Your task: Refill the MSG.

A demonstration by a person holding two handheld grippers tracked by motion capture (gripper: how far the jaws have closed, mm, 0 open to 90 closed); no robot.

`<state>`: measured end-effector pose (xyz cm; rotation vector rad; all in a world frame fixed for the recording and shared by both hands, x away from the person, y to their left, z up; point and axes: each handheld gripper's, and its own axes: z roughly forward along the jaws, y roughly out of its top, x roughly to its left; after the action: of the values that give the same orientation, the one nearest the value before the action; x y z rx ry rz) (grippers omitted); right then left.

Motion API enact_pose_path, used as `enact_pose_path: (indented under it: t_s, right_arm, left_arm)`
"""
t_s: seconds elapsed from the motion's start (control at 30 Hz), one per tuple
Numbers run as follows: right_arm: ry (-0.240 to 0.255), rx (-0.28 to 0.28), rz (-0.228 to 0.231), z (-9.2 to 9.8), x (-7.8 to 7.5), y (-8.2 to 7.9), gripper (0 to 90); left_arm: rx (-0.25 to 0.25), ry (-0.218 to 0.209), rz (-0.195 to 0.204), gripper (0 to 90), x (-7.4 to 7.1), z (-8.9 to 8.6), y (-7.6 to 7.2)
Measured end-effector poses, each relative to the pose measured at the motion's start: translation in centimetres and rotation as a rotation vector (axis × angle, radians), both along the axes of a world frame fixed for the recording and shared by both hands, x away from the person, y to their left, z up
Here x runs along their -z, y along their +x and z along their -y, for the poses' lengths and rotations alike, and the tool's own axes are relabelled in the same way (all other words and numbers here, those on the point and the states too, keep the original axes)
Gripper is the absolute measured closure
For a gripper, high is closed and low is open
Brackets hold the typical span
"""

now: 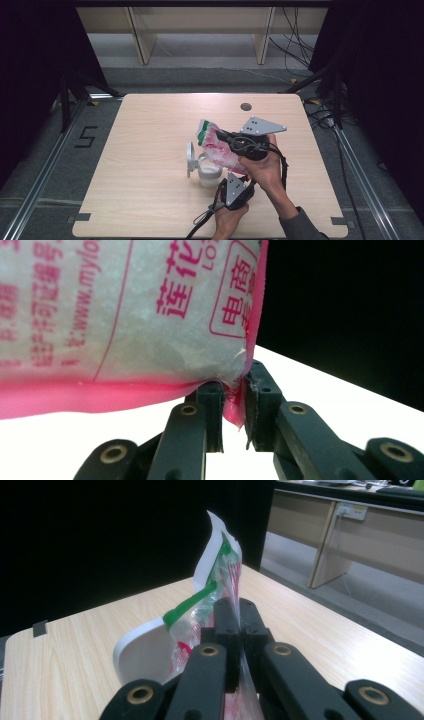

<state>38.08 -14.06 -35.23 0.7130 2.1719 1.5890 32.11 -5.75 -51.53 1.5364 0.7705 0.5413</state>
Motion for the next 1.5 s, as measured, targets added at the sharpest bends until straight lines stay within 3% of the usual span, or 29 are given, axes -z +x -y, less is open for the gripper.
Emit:
enact_pose_path:
  t_s: [0.07, 0.17, 0.2, 0.27, 0.37, 0.43, 0.47, 0.53, 0.7, 0.73, 0.9, 0.97, 1.0, 1.03, 1.1, 1.23, 1.3, 1.33, 1.43, 1.5]
  right_arm:
    - [0.002, 0.008, 0.023, 0.4, -0.1, 0.1, 90.0]
    - [0.008, 0.012, 0.002, 0.5, -0.2, -0.2, 90.0]
    - [0.01, 0.009, 0.031, 0.7, -0.2, -0.1, 90.0]
    - [0.014, -0.009, 0.011, 0.9, -0.3, -0.2, 90.0]
    - [0.02, 0.0, 0.03, 1.4, -0.5, -0.2, 90.0]
    - [0.031, 0.0, 0.015, 1.7, -0.5, -0.2, 90.0]
    - [0.034, 0.005, 0.046, 1.9, -0.5, -0.1, 90.0]
    - [0.05, 0.001, 0.008, 2.2, -0.5, -0.4, 90.0]
    - [0.075, 0.002, 0.0, 2.8, -0.5, -0.4, 90.0]
    - [0.066, 0.003, 0.021, 2.9, -0.5, -0.3, 90.0]
    - [0.082, -0.005, 0.008, 3.1, -0.4, -0.4, 90.0]
    - [0.087, 0.005, 0.037, 3.2, -0.5, -0.4, 90.0]
    - [0.093, 0.005, 0.002, 3.2, -0.5, -0.6, 90.0]
    - [0.095, 0.004, -0.003, 3.3, -0.5, -0.7, 90.0]
    - [0.096, -0.001, 0.015, 3.5, -0.5, -0.6, 90.0]
    - [0.121, -0.003, -0.004, 3.9, -0.4, -0.8, 90.0]
    - [0.12, -0.002, 0.015, 4.1, -0.4, -0.7, 90.0]
    - [0.129, 0.005, -0.009, 4.2, -0.5, -0.9, 90.0]
    - [0.127, 0.004, 0.014, 4.4, -0.5, -0.8, 90.0]
    - [0.129, 0.018, 0.003, 4.5, -0.4, -0.9, 90.0]
  left_arm:
    - [0.003, -0.002, 0.0, 79.0, 0.0, 0.1, 0.0]
    - [0.006, -0.002, -0.003, 78.7, 0.0, 0.1, 0.0]
    - [0.006, 0.0, -0.003, 78.7, 0.0, 0.1, 0.0]
    - [0.009, -0.005, -0.008, 78.4, 0.0, 0.0, -0.1]
    - [0.013, 0.001, -0.01, 77.7, 0.1, 0.1, -0.1]
    - [0.017, 0.007, -0.012, 77.5, 0.0, 0.0, -0.2]
    - [0.016, 0.005, -0.011, 77.4, 0.1, 0.0, -0.2]
    - [0.017, 0.007, -0.012, 77.2, 0.1, 0.0, -0.2]
    - [0.018, 0.012, -0.014, 75.3, 0.3, -0.1, -0.2]
    - [0.018, 0.014, -0.016, 75.0, 0.3, -0.1, -0.2]
    - [0.012, 0.034, -0.013, 73.4, 0.4, -0.3, -0.3]
    - [0.012, 0.026, -0.016, 72.1, 0.4, -0.4, -0.2]
    - [0.014, 0.032, -0.018, 71.6, 0.4, -0.5, -0.3]
    - [0.015, 0.032, -0.017, 71.1, 0.4, -0.5, -0.3]
    - [0.014, 0.038, -0.015, 70.7, 0.5, -0.6, -0.4]
    - [0.013, 0.032, -0.015, 70.7, 0.5, -0.6, -0.3]
    - [0.013, 0.031, -0.015, 69.8, 0.6, -0.6, -0.3]
    - [0.014, 0.031, -0.015, 69.1, 0.6, -0.6, -0.3]
    - [0.02, 0.039, -0.032, 67.1, 0.5, -0.8, -0.5]
    - [0.03, 0.02, -0.037, 64.2, 0.5, -0.8, -0.5]
